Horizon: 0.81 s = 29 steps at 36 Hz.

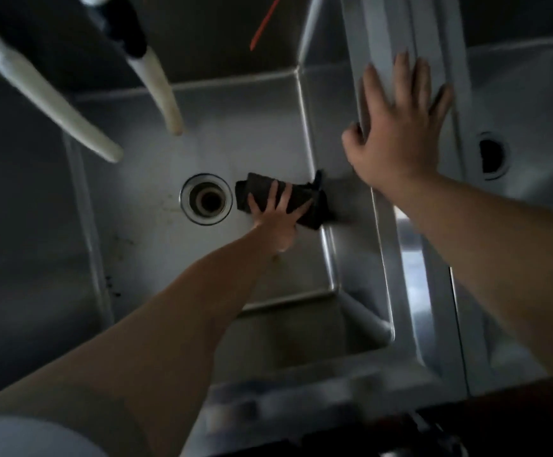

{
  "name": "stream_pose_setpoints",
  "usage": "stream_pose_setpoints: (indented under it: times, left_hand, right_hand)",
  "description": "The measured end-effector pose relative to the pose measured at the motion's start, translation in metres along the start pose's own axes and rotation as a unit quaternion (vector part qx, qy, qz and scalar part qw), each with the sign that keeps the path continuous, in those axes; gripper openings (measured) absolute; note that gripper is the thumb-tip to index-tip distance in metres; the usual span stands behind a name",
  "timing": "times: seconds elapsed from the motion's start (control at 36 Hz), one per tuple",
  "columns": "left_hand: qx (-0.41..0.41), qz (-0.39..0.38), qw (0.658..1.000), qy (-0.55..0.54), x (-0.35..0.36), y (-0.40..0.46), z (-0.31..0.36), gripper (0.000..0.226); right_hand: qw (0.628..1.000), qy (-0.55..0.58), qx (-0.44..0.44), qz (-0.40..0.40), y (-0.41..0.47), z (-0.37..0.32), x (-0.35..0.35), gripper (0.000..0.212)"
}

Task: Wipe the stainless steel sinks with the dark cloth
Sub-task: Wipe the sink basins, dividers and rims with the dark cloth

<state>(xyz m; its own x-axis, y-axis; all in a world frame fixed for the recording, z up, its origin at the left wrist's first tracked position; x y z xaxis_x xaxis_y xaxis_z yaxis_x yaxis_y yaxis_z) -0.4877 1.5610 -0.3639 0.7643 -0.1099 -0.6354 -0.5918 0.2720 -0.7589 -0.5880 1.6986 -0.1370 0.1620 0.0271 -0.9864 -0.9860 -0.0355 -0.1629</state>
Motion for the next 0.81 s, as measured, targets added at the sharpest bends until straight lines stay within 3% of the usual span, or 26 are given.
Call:
stream_pose_setpoints:
  times: [0.14,0.28,0.39,0.5,0.58,0.72,0.81]
  left_hand:
    - [0.094,-0.056,0.986,0.122,0.060,-0.053,0.003,0.071]
    - [0.168,-0.032,0.966,0.193,0.092,-0.104,-0.055,0.072]
    - [0.139,-0.038,0.958,0.248,0.109,-0.133,-0.148,0.099]
    - [0.086,-0.111,0.952,0.271,0.117,-0.153,-0.199,0.080]
    - [0.088,-0.134,0.955,0.250,0.122,-0.148,-0.192,0.068]
    - [0.110,-0.099,0.948,0.283,0.112,-0.132,-0.153,0.085]
    - [0.178,-0.072,0.934,0.302,0.098,-0.119,-0.095,0.085]
  right_hand:
    - [0.998,0.014,-0.057,-0.020,-0.060,-0.012,0.001,0.065]
    - [0.976,-0.025,-0.199,-0.083,-0.174,-0.045,0.021,0.068]
    - [0.981,-0.063,-0.156,-0.099,-0.198,-0.012,0.027,0.073]
    - [0.985,-0.077,-0.121,-0.100,-0.202,0.018,0.037,0.074]
    - [0.988,-0.076,-0.116,-0.069,-0.202,0.018,0.039,0.070]
    - [0.990,-0.057,-0.116,-0.055,-0.201,0.018,0.039,0.067]
    - [0.991,-0.048,-0.115,-0.046,-0.201,0.018,0.039,0.065]
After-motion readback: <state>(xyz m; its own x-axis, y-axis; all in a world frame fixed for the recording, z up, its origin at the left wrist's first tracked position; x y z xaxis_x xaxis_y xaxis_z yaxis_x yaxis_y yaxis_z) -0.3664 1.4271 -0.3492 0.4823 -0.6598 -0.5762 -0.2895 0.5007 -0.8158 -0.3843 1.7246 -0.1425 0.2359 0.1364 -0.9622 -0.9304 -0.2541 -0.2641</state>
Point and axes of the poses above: each hand's wrist, its own y-axis towards the middle knuckle, its own x-axis out of the palm, z = x × y, the point moved 8 cm from there along y, towards the middle knuckle, and after that the axes turned 5 degrees about -x, right-handed, at the moved point
